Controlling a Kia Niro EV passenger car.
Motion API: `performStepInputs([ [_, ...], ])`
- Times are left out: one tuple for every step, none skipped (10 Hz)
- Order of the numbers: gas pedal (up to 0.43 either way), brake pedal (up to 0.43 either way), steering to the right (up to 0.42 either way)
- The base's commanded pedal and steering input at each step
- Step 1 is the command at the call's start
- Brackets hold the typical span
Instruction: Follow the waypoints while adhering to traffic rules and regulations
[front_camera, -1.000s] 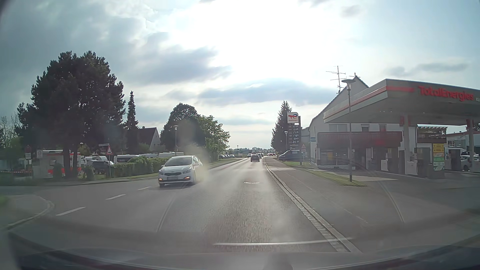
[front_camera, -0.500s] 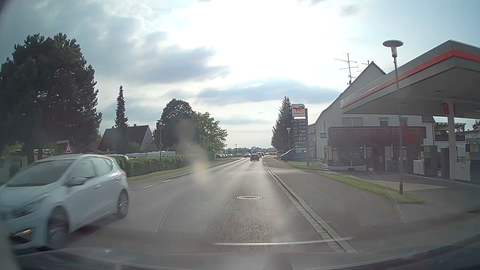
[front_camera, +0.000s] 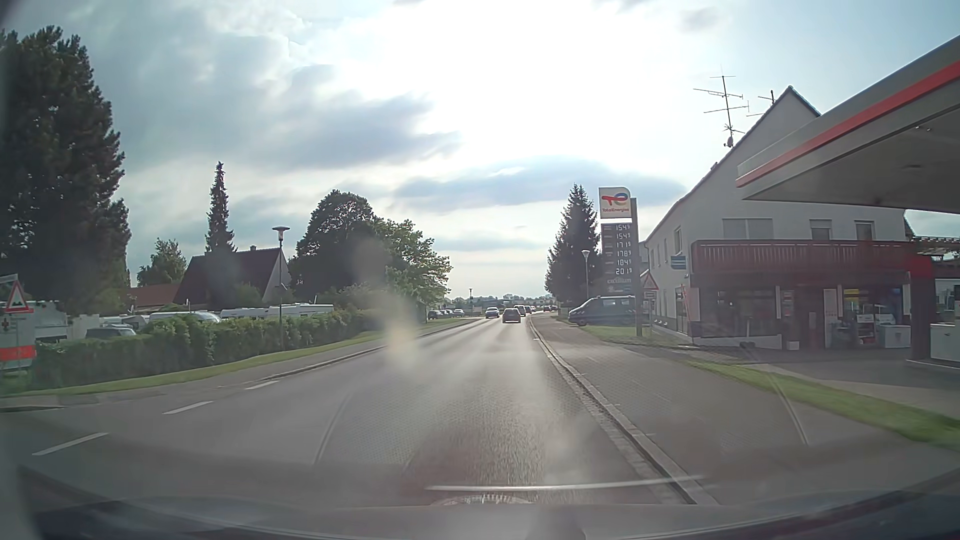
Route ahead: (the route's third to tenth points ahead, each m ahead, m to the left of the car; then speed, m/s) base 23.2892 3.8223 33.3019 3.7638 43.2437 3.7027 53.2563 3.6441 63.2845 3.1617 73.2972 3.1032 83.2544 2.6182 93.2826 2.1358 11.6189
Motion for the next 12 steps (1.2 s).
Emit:
performStepInputs([
  [0.15, 0.0, -0.002],
  [0.15, 0.0, -0.002],
  [0.15, 0.0, -0.002],
  [0.15, 0.0, -0.002],
  [0.15, 0.0, -0.002],
  [0.138, 0.0, -0.001],
  [0.138, 0.0, 0.0],
  [0.138, 0.0, 0.003],
  [0.138, 0.0, 0.003],
  [0.138, 0.0, 0.003],
  [0.138, 0.0, 0.003],
  [0.138, 0.0, 0.003],
])
